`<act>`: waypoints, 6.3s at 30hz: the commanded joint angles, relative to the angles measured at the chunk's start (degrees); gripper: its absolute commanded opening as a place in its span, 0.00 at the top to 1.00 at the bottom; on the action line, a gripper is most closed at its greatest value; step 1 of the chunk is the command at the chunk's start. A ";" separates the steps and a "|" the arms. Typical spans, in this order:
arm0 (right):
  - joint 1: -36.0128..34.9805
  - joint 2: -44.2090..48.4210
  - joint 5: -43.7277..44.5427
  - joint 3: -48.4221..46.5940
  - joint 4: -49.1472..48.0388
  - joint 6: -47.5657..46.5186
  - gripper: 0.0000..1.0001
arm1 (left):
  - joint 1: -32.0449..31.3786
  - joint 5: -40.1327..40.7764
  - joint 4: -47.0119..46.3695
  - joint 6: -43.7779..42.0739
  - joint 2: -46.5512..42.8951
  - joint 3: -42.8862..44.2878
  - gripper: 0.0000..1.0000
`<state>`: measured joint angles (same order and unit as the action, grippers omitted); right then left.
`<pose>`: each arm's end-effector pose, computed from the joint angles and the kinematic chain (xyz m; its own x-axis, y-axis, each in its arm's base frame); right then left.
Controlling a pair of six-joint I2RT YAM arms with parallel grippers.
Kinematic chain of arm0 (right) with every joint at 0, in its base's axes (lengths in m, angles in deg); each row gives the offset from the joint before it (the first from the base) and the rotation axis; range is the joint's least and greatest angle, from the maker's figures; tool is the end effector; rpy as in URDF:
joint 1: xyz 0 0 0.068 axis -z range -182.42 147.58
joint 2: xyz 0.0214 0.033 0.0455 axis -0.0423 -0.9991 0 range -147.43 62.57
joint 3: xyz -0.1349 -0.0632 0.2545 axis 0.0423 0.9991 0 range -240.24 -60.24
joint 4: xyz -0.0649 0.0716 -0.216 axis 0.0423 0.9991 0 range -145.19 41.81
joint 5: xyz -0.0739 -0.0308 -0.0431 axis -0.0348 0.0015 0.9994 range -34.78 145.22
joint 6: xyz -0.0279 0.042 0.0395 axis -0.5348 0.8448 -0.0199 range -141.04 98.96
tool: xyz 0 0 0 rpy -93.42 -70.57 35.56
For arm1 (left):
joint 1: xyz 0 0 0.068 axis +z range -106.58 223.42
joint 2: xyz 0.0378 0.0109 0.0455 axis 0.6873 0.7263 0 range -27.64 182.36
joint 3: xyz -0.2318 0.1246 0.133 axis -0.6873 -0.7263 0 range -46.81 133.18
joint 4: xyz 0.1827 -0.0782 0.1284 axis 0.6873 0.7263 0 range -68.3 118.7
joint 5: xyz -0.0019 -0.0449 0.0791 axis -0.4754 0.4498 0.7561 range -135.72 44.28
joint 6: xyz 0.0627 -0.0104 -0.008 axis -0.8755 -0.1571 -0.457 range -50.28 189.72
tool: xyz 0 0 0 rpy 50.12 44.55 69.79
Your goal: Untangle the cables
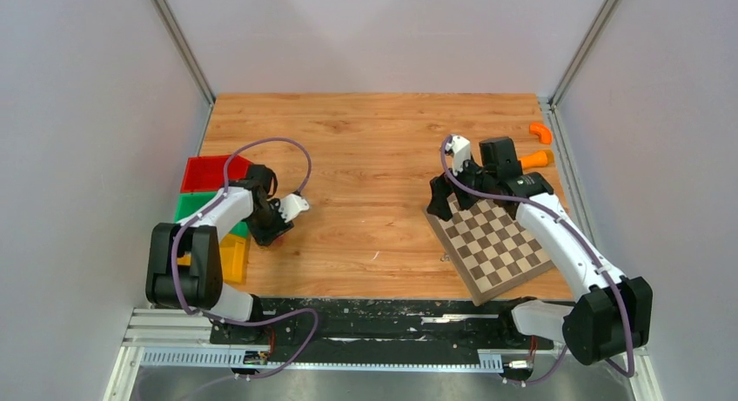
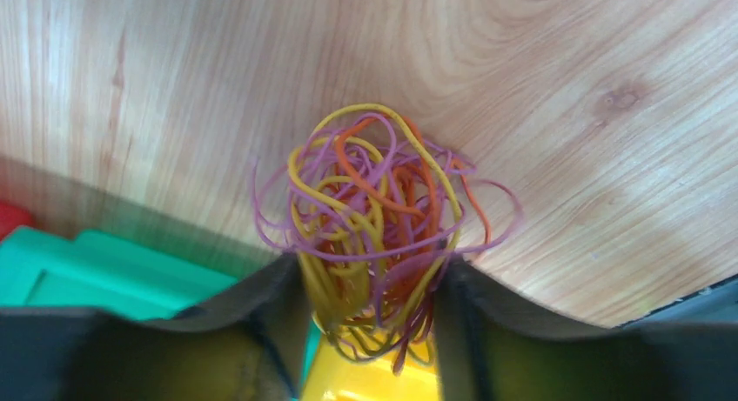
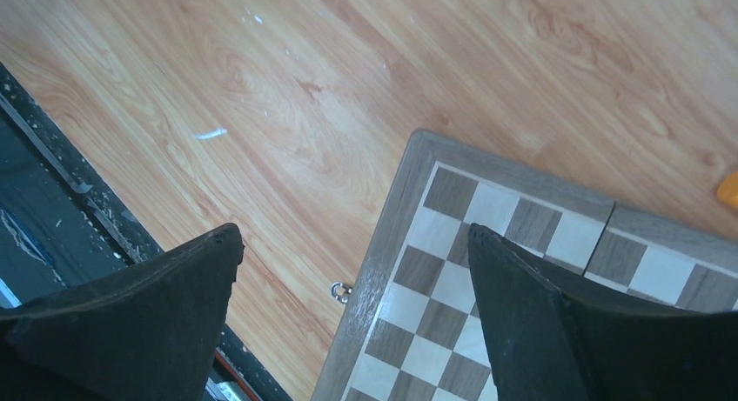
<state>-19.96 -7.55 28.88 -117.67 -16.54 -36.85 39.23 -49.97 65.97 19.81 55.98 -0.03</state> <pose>0.2057 0.0880 0.3013 -0.5709 -0.4365 -0.6954 -0.7170 0.6777 0.1632 0.2170 -0.0196 0.1936 -0.5700 0.8067 -0.1557 0.8081 0.5847 0.0710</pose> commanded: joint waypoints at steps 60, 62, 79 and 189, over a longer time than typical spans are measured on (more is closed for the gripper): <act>-6.53 -17.47 -27.29 -19.92 -23.89 24.10 1.00 | -17.93 -38.79 -22.88 45.91 -20.15 10.20 0.94; -3.90 -16.88 -26.47 -19.75 -23.85 24.31 1.00 | -16.08 -40.42 -21.88 45.97 -22.32 8.27 1.00; -0.98 -15.94 -36.31 -14.24 -35.32 36.68 1.00 | -14.18 -41.92 -30.34 50.57 -23.16 5.40 0.06; -1.10 -27.97 -7.03 -24.89 -27.80 21.53 1.00 | 6.46 -42.75 -6.30 53.48 -20.37 22.35 0.92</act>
<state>-33.06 -37.87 9.44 -145.21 -44.63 -15.68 37.20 -93.92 52.97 73.75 41.00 21.46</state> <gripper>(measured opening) 0.026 0.096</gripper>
